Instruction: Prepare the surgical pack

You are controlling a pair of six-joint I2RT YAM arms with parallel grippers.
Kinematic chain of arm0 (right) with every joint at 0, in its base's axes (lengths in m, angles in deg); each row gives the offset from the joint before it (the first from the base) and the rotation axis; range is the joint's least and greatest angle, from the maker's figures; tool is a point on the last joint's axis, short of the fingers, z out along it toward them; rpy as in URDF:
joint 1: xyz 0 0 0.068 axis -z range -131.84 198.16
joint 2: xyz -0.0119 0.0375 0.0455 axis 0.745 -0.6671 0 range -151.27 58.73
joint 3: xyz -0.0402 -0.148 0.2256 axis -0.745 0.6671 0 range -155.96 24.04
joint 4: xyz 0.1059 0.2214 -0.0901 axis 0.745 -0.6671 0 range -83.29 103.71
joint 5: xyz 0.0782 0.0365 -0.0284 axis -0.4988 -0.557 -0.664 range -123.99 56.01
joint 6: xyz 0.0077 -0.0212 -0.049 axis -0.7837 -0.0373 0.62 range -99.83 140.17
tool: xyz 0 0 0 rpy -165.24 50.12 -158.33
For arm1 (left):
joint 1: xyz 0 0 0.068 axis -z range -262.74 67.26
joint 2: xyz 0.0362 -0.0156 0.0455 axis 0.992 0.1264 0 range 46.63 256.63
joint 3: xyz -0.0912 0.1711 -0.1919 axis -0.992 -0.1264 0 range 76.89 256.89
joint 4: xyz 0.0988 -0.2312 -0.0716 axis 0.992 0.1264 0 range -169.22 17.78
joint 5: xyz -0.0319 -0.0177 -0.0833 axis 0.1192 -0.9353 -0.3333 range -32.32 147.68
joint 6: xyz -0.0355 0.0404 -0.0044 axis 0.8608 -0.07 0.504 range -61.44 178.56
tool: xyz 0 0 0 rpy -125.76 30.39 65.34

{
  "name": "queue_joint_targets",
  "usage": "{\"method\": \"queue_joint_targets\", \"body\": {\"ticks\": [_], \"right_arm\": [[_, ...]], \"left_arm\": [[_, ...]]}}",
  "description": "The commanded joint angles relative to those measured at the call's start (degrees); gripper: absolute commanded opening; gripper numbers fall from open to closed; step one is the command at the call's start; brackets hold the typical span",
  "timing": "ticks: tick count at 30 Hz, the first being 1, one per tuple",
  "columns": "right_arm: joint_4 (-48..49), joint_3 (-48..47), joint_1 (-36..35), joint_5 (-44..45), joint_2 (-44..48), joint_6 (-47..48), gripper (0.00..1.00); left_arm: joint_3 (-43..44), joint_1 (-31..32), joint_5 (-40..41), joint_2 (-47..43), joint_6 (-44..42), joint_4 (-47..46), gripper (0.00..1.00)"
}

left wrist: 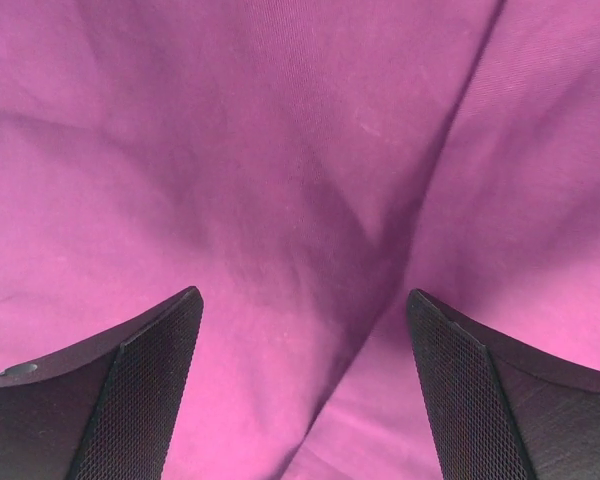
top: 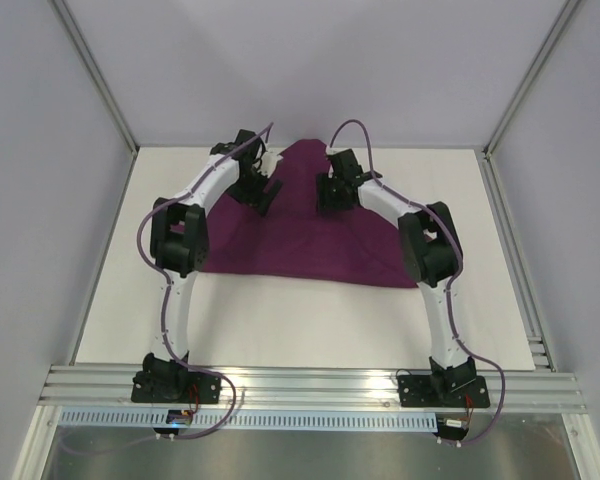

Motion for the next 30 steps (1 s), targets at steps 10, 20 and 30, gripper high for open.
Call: {"method": "queue_joint_targets", "body": {"ticks": [10, 20, 30], "right_arm": [[8.96, -0.51, 0.01, -19.51, 4.89, -3.65, 0.22], [7.04, -2.45, 0.63, -19.03, -1.03, -8.69, 0.01], [-7.0, -8.17, 1.42, 4.08, 11.44, 2.02, 0.13]], "left_arm": [[2.73, 0.41, -0.04, 3.02, 1.06, 1.51, 0.91], [4.13, 0.41, 2.41, 1.79, 0.97, 1.68, 0.92], [0.57, 0.32, 10.5, -14.52, -1.57, 1.51, 0.94]]}}
